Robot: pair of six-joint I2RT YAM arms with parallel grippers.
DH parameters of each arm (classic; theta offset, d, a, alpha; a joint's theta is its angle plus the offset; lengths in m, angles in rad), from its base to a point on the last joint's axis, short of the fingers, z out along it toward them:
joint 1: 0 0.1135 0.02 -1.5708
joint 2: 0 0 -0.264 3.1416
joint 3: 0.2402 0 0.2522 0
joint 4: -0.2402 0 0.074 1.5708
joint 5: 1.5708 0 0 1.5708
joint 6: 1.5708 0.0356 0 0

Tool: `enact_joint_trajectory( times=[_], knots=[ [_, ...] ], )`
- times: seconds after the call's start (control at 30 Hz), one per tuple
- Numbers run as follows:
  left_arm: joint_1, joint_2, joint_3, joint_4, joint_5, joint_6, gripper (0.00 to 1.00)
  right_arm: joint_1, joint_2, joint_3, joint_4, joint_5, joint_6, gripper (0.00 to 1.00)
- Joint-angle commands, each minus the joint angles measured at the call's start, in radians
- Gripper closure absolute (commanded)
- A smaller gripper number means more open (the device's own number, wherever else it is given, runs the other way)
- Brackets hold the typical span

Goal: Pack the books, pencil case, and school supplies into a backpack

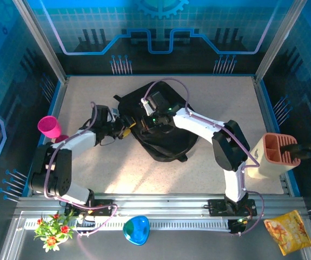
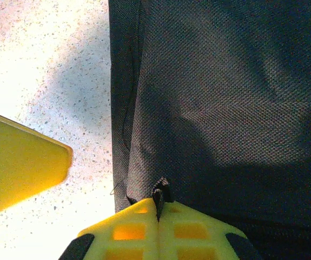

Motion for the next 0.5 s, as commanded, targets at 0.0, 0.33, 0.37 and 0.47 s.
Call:
enact_joint_trajectory(
  times=[0.0, 0.33, 0.37, 0.47],
  knots=[
    [-0.026, 0.046, 0.071, 0.016, 0.042, 0.004, 0.45, -0.010, -0.040, -0.016, 0.020, -0.020, 0.023, 1.00],
    [-0.073, 0.193, 0.207, -0.074, 0.036, 0.034, 0.61, -0.022, -0.048, -0.030, 0.027, -0.051, 0.029, 1.00],
    [-0.074, 0.207, 0.218, -0.085, 0.032, 0.036, 0.65, -0.024, -0.048, -0.031, 0.026, -0.048, 0.030, 1.00],
    [-0.074, 0.227, 0.231, -0.088, 0.018, 0.035, 0.72, -0.034, -0.050, -0.041, 0.029, -0.034, 0.040, 1.00]
  ],
)
